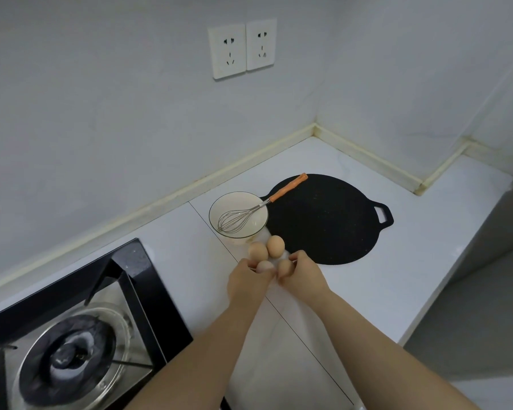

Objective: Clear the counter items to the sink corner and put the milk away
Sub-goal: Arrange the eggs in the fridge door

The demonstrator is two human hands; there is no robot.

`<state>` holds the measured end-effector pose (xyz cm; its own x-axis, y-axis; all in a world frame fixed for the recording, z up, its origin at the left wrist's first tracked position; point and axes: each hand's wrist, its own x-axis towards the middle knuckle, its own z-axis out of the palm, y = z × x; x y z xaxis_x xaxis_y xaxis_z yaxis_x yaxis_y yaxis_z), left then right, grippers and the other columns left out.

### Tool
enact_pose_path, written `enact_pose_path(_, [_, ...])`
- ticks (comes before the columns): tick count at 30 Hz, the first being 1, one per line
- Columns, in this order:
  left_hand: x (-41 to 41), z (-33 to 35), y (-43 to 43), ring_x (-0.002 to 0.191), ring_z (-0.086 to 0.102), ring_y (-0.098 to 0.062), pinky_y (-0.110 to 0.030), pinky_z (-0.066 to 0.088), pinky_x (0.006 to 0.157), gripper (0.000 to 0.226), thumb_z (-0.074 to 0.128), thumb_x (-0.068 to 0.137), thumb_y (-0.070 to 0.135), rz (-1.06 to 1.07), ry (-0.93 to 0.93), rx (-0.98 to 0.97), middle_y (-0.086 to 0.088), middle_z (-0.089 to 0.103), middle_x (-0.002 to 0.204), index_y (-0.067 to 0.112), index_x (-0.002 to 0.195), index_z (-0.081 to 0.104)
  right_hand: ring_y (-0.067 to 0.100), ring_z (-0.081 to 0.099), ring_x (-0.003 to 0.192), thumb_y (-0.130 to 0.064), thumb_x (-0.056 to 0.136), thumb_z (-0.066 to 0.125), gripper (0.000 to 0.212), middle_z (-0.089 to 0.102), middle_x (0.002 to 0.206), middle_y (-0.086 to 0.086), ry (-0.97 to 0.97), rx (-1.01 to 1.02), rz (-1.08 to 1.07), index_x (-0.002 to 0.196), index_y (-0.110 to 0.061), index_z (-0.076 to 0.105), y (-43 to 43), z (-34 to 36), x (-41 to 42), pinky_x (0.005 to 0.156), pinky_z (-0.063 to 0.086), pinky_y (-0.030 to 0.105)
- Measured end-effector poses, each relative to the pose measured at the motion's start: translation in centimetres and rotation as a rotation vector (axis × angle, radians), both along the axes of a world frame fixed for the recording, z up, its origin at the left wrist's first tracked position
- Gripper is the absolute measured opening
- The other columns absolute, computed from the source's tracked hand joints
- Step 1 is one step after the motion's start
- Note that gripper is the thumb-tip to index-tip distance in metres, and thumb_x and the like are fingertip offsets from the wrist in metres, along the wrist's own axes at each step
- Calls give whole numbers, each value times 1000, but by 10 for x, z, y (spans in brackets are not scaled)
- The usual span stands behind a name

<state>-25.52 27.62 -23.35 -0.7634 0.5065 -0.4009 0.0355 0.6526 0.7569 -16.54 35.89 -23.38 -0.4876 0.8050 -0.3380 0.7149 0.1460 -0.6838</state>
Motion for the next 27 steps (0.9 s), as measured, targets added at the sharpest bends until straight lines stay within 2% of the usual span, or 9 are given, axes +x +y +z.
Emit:
enact_pose_path(3, [1, 0, 1, 91, 59, -17, -26, 42, 74, 35, 68, 78, 38, -7, 26, -16, 1, 64, 98, 16, 103, 58, 13, 52, 87, -21, 87, 57, 31, 56, 110, 5, -27, 23, 68, 116, -13, 48, 2, 0, 1, 73, 40, 24])
enact_pose_path(8, [1, 1, 1, 92, 56, -17, -26, 40, 76, 35, 66, 81, 37, -24, 20, 26, 3, 60, 97, 15, 106, 58, 13, 51, 94, -22, 89, 55, 40, 51, 119, 6, -22, 52, 120, 127, -14, 45, 5, 2, 3, 78, 36, 21])
enact_pose_path(12, [1, -1, -2, 92, 57, -17, -27, 41, 78, 33, 65, 80, 35, -31, 13, 31, 2, 62, 99, 16, 107, 58, 17, 54, 104, -24, 88, 58, 46, 51, 122, 7, -2, 50, 112, 130, -14, 43, 1, 0, 6, 81, 37, 20])
enact_pose_path(17, [-1, 3, -3, 88, 55, -15, -26, 41, 76, 28, 63, 82, 32, -36, 21, 57, 4, 60, 94, 16, 105, 58, 18, 55, 106, -24, 86, 61, 49, 50, 124, 6, 17, 21, 74, 131, -15, 43, 4, 2, 7, 85, 41, 23])
enact_pose_path(22, [-2, 5, -8, 87, 52, -12, -24, 37, 73, 27, 61, 85, 32, -60, 98, 33, 3, 59, 99, 16, 107, 57, 17, 55, 103, -26, 89, 57, 42, 54, 121, 6, 7, 12, 61, 128, -15, 46, 1, 4, 6, 87, 44, 27])
enact_pose_path(27, [-2, 8, -12, 94, 54, -16, -24, 38, 76, 29, 59, 85, 29, -56, 186, 48, -3, 59, 107, 13, 110, 59, 18, 52, 111, -28, 87, 60, 51, 48, 128, 4, 13, -1, 59, 133, -15, 42, 3, 15, 10, 90, 43, 27])
